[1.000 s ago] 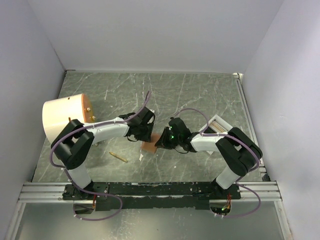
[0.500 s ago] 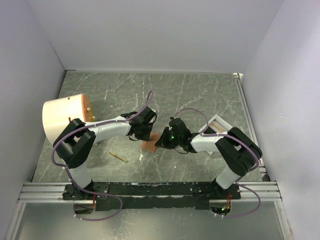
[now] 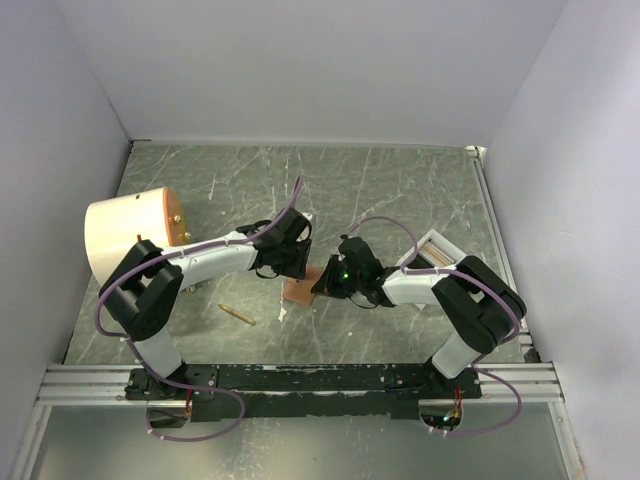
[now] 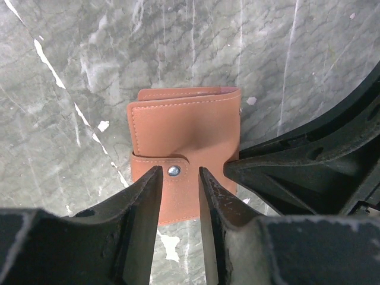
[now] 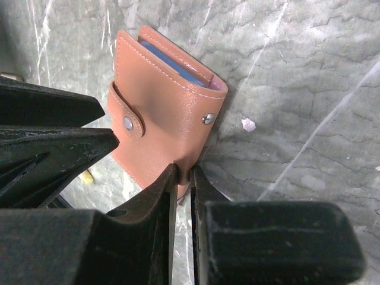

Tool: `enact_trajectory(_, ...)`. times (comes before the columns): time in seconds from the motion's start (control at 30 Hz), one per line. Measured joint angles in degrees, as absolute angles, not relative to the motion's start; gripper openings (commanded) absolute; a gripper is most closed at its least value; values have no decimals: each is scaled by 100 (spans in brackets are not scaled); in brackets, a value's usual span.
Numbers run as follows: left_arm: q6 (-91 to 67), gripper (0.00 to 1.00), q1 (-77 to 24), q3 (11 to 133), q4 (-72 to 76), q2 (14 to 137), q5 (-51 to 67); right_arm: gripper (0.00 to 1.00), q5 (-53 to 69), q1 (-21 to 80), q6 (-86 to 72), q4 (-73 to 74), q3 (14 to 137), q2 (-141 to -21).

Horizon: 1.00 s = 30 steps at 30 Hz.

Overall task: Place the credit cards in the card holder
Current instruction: Open the card holder at the center of the board.

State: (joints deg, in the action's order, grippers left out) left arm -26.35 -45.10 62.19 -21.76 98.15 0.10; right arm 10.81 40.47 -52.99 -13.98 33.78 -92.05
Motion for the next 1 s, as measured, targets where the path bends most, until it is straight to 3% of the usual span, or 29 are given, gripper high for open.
enact_trajectory(0.67, -2425, 49, -4661, 6427, -2252, 10278, -196, 10, 1072, 4047, -5282, -1332, 3378, -9174)
enact_trajectory(1.0, -2517, 42, -5083, 6764, -2685, 10506, -1330, 10, 1074, 4047, -5271, -1334, 3378, -9174)
